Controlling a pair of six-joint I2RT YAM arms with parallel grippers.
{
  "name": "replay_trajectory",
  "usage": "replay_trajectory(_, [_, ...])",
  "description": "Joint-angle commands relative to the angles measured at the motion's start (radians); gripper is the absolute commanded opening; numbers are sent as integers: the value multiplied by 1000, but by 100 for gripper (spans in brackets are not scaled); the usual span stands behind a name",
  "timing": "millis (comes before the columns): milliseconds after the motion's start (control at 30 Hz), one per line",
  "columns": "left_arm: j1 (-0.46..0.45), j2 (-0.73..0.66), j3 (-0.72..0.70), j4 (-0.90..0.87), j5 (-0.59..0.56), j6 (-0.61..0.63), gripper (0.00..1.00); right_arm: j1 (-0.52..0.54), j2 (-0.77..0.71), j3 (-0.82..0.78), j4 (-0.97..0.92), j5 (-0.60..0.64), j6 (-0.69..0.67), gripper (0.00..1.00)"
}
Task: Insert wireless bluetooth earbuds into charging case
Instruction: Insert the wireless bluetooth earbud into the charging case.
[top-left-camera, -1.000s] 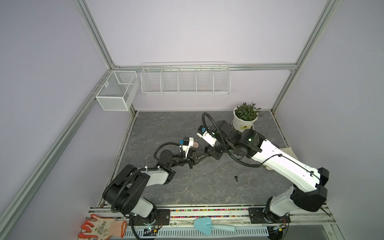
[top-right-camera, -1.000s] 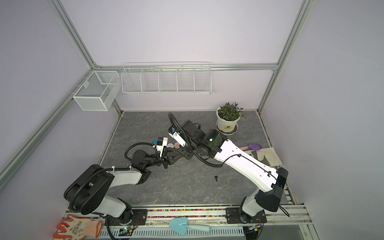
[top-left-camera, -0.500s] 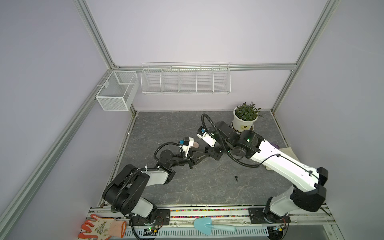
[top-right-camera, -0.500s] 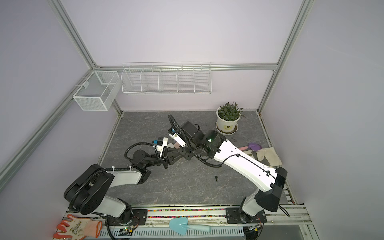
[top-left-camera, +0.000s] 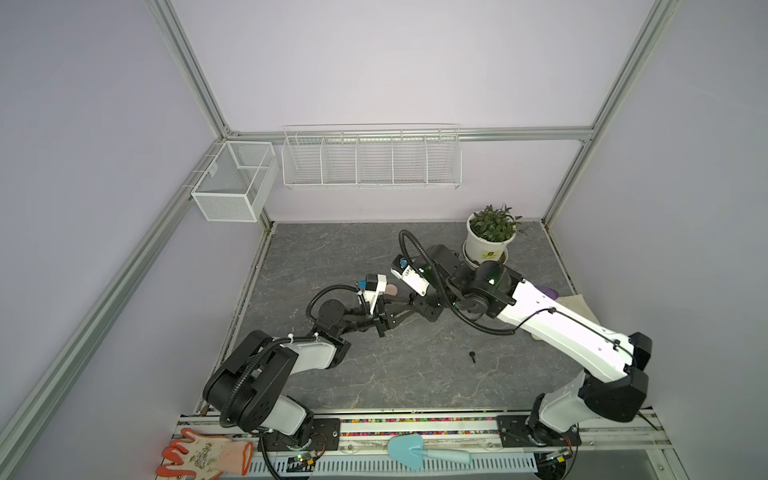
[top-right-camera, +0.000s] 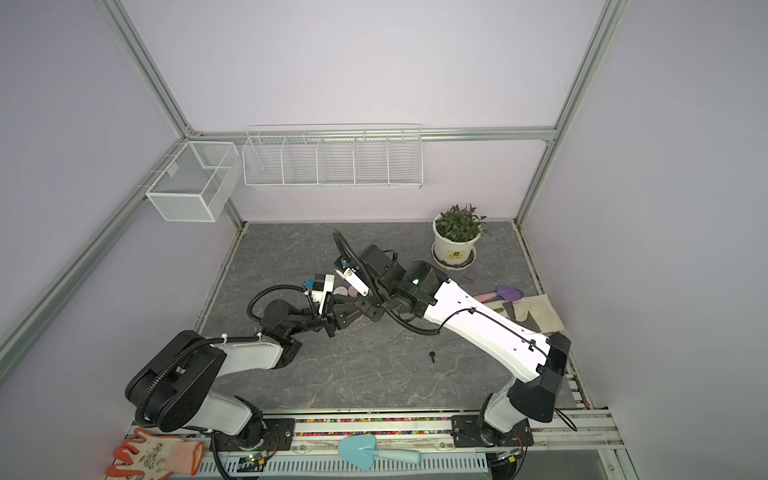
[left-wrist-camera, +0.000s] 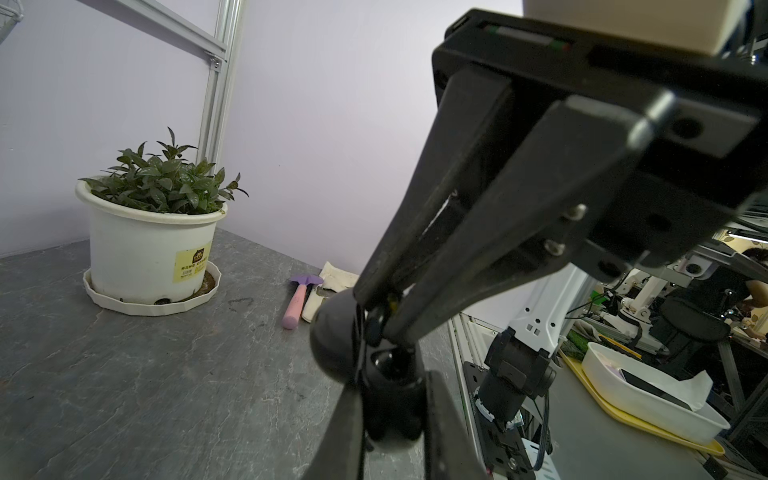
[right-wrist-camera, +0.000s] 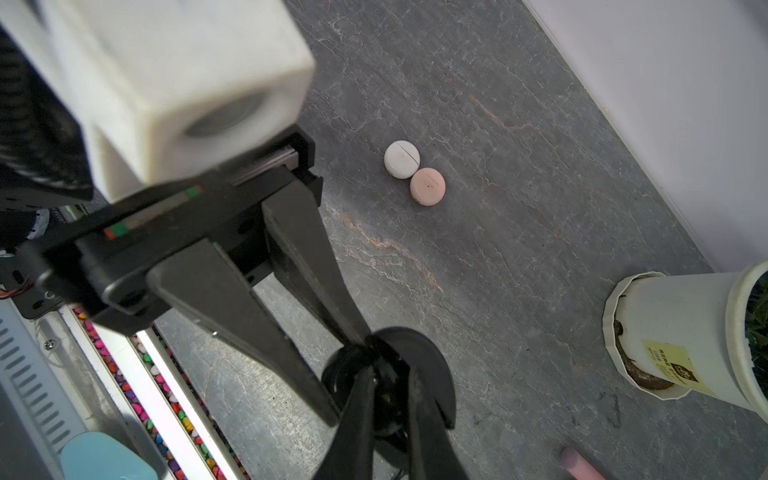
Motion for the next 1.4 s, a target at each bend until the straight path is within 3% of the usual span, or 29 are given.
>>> replay_trajectory(0, [-3, -22, 9, 45, 7, 23, 0, 5, 18, -12, -17, -25, -21, 14])
replay_trajectory(300, [-3, -23, 7, 45, 3, 34, 0, 10, 20, -17, -29, -63, -20, 20])
replay_trajectory(867, [2, -29, -8, 45, -6, 51, 0, 9, -23, 82, -58, -26, -19, 44])
replay_trajectory(1000, [2, -32, -12, 45, -7, 53, 0, -13, -56, 70, -51, -64, 20, 44])
replay_trajectory(1233, [4, -23, -6, 45, 4, 57, 0, -122, -83, 40, -27, -279, 109, 36])
replay_trajectory(1367, [4, -33, -6, 45, 0, 51, 0, -175, -109, -11, -36, -258, 187, 34])
